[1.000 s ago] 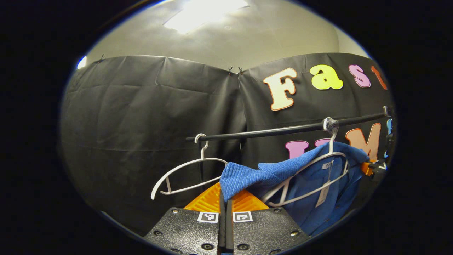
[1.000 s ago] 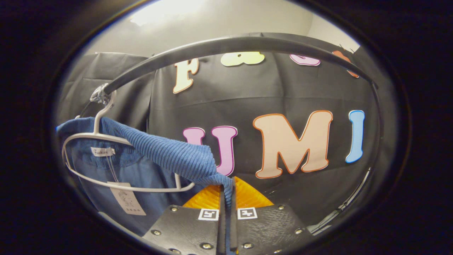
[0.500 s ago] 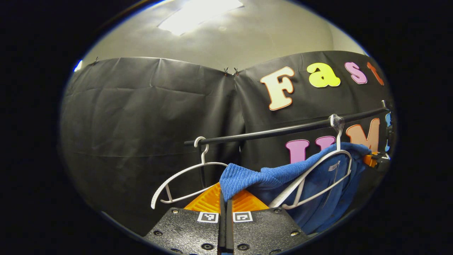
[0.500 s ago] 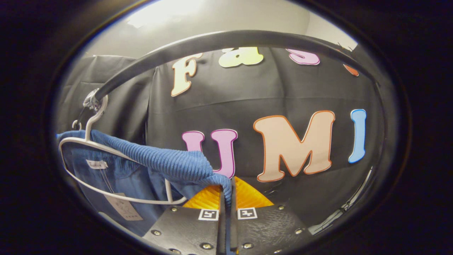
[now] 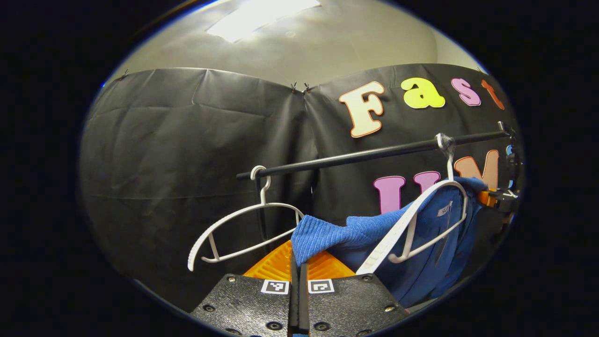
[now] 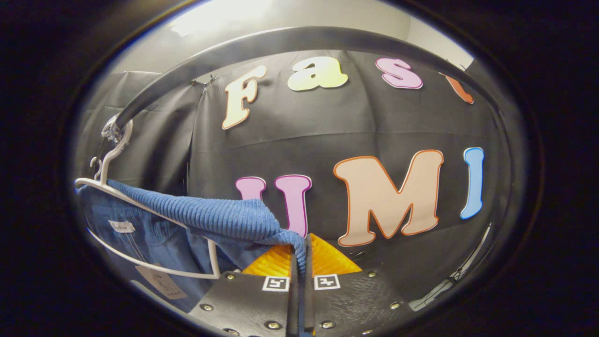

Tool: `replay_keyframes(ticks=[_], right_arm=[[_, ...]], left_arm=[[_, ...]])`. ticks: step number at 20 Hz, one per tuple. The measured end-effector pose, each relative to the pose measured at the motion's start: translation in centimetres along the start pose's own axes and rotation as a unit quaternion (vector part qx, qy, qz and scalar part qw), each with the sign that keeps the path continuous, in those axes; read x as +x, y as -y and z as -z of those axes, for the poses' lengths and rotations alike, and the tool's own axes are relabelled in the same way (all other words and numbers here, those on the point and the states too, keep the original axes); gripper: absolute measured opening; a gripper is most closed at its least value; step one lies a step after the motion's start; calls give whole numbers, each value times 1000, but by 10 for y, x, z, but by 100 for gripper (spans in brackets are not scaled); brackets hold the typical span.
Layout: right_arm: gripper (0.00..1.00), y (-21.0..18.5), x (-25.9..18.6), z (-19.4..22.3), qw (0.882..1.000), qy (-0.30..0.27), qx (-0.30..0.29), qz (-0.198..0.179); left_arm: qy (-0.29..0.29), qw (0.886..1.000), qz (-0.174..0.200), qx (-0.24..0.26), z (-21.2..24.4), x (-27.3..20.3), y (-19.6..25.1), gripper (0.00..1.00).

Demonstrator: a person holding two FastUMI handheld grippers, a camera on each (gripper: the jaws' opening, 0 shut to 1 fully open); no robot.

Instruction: Grasp the clothes on the hanger with both hands and then place them into the laundry hamper below.

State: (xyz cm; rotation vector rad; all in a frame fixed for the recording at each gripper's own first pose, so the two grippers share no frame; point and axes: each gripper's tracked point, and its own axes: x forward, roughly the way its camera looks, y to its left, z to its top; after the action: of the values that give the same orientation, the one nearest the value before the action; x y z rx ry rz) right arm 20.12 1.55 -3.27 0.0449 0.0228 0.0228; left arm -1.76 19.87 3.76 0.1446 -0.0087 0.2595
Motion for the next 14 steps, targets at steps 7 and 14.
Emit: replay_keyframes(ticks=[7, 14], right_arm=[[5, 8, 5, 4, 1000, 7, -19, 16], [5, 17, 1, 16, 999, -3, -31, 29]], left_arm=[[7, 998, 7, -57, 26, -5, 12, 1], [-3, 999, 7, -45, 40, -11, 23, 1]])
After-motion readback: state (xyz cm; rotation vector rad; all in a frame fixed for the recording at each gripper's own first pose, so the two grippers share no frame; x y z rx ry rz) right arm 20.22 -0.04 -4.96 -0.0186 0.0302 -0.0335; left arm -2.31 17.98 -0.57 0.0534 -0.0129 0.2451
